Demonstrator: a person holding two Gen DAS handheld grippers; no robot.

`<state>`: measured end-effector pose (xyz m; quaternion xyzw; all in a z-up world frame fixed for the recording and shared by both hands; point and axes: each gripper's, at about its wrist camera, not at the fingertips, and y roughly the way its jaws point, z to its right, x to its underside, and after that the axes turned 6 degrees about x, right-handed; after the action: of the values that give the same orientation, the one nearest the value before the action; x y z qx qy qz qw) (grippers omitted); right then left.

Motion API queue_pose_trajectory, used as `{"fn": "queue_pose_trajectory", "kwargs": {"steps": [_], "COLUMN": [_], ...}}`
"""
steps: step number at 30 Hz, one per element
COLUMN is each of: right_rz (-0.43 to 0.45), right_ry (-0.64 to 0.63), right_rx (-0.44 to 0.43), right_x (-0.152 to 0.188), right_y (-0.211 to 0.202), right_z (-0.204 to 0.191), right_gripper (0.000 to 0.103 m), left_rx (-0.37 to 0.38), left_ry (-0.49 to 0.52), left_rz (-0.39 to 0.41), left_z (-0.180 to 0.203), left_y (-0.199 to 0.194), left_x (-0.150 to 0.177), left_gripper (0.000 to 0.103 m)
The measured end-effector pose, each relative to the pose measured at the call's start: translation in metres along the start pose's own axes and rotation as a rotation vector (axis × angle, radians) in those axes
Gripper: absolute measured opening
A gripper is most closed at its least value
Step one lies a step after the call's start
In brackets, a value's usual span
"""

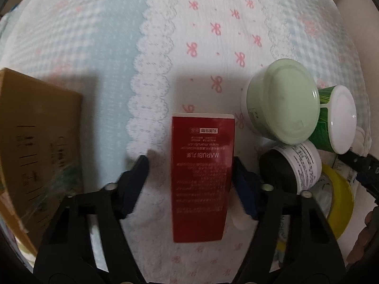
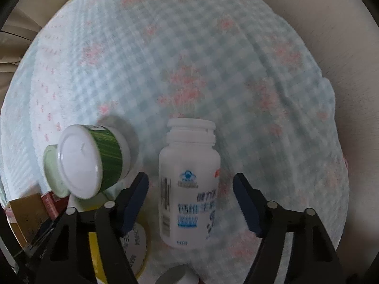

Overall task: Organize rigid objects
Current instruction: 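Grasp the red MARUBI box with the left tool while the right tool grasps the white vitamin bottle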

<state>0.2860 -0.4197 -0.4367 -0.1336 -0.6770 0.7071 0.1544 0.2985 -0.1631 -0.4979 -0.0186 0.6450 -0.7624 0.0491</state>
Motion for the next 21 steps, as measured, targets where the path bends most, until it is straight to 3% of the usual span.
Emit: {"fn": "queue_pose_trajectory", "kwargs": {"steps": [3,14,21], "right_rz": [-0.032,-0.001,0.058], "right_ry": [-0.005,0.002,0.024], "right_rx": [0.011,-0.019,-0.038], "right_x": [0.001,0.012,0.019], "right_y": [0.010,0.014,-0.021], "right_z": [-0.002,0.004,0.010], "right_gripper": [0.047,0.046,0.046], "left_rx": [0.011,0.015,0.058], "left_ry": [0.021,0.055,0.061], "left_rz": [-0.011,0.008,0.079], "left_z": [0.003,0.008,0.010], "left_y": [0.010,0.011,-0.044], "left_x": [-0.001,0.003,0.019], "left_gripper": [0.040,0.040,0.040]}}
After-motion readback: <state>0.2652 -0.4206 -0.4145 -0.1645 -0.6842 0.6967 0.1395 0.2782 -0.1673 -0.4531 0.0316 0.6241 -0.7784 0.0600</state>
